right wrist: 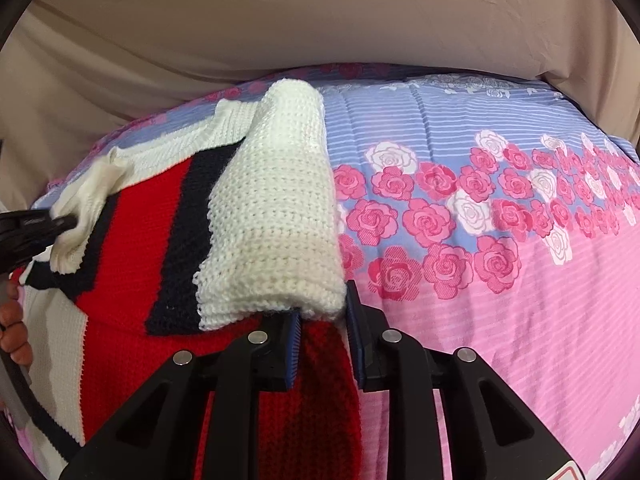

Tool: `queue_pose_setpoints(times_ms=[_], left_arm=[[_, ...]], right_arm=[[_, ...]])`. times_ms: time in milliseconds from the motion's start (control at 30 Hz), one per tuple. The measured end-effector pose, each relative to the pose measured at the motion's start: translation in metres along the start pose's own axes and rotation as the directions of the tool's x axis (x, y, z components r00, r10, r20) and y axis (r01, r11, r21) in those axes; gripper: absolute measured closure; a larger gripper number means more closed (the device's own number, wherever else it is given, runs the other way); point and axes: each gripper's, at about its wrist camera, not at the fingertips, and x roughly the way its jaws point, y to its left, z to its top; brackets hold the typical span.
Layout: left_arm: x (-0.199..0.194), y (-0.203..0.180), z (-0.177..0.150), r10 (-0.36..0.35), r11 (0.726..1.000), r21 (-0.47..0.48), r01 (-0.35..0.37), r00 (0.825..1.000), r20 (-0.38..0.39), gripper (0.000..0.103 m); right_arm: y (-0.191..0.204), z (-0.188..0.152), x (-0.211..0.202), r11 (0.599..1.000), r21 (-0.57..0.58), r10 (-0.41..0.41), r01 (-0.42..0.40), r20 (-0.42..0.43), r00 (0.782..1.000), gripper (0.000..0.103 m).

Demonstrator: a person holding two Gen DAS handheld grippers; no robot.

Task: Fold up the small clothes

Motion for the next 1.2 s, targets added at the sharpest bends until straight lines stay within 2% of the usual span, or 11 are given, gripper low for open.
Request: queue_pose_setpoints(times_ms=[133,200,500,667,767,800,867,933,1000,1133,1200], left_arm=[[0.014,0.040,-0.006,0.082,0.994,-0.064,-0.085,0.996,-0.045,0.099],[0.012,0.045,-0.015,0.069,0.996,-0.062,-0.071,0.997,-0.028,0.099],[-0.024,0.074,-0.036,-0.023,0.989,-0.146,0.019,0.999,-0.027,0.097],[-0.030,0.065,-0.027,0.046,0.998,-0.050,-0.046,0.999,-0.001,0.089],[0.007,0.058,-0.026,0.079,0.997,-0.011,-0.080,0.993,-0.085,0.089],[0.004,0.052,-0.029,0.115,0.993,0.020,-0.114,0.993,-0.030,0.089],[0.001,0.048,-0.032,0.126,0.991,0.048,-0.124,0.991,-0.037,0.087],[-0.017,0.067,-0.034,0.056,0.998,-0.034,-0.057,0.998,-0.030,0.086],[-0.032,0.094,-0.032,0.041,0.994,-0.099,-0.042,0.999,-0.006,0.086],[-0.051,0.187,-0.012,0.114,0.950,-0.298,-0.097,0.993,0.039,0.048],[-0.047,0.233,0.004,0.164,0.909,-0.394,-0.135,0.986,0.041,0.043]], right_arm=[[-0.001,-0.002,-0.007,1.000,-0.009,-0.030,0.030,0.046,0.998,0.087],[-0.001,-0.007,0.008,0.998,-0.030,-0.060,0.060,-0.014,0.998,0.088],[-0.022,-0.018,-0.018,0.994,0.106,-0.030,0.032,-0.024,0.999,0.083],[0.001,-0.018,-0.067,0.996,0.042,-0.081,0.077,0.111,0.991,0.080],[0.025,-0.002,-0.042,0.998,-0.034,-0.047,0.050,0.082,0.996,0.080],[0.030,0.000,-0.026,0.996,-0.061,-0.062,0.065,0.050,0.997,0.081],[0.036,-0.003,0.006,0.988,-0.111,-0.107,0.103,-0.030,0.994,0.085],[0.045,-0.003,0.000,0.982,-0.139,-0.134,0.131,-0.011,0.991,0.088],[0.050,-0.005,-0.012,0.985,-0.135,-0.111,0.110,0.000,0.994,0.087],[0.070,-0.032,-0.064,0.991,-0.129,-0.029,0.033,0.034,0.999,0.082],[0.081,-0.050,-0.079,0.989,-0.149,0.011,-0.010,0.006,1.000,0.078]])
